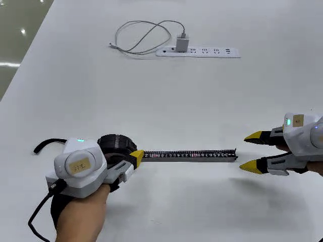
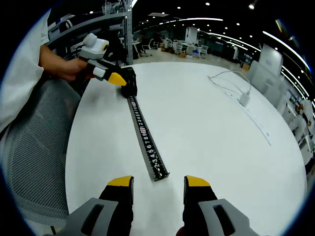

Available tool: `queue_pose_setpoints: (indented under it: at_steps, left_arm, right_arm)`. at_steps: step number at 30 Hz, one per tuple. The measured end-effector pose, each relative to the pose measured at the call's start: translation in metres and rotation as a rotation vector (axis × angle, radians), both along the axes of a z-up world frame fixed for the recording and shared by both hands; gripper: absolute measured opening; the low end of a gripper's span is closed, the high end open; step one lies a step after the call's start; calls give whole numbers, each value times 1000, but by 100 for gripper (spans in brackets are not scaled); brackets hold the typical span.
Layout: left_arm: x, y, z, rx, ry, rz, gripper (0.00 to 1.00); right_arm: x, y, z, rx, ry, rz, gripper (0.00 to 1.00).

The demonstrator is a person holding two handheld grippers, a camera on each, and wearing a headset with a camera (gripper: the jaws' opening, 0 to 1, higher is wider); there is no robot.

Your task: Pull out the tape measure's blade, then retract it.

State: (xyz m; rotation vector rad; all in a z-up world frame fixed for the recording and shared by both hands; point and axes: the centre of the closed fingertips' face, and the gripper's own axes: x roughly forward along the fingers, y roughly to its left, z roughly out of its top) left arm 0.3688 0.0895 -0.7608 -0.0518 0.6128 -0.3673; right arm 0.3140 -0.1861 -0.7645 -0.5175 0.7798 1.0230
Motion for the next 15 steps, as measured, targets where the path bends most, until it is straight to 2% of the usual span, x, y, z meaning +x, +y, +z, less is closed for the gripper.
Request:
queue_pose_setpoints:
  at_steps: [7,15]
  left_arm:
    - [2,2,-1,-1,9,32,63]
    - [5,5,-4,-24,29,64,60]
  right_arm:
    - [3,4,-3,-14,12,33,36]
    - [4,9,-12,-49,35,79,34]
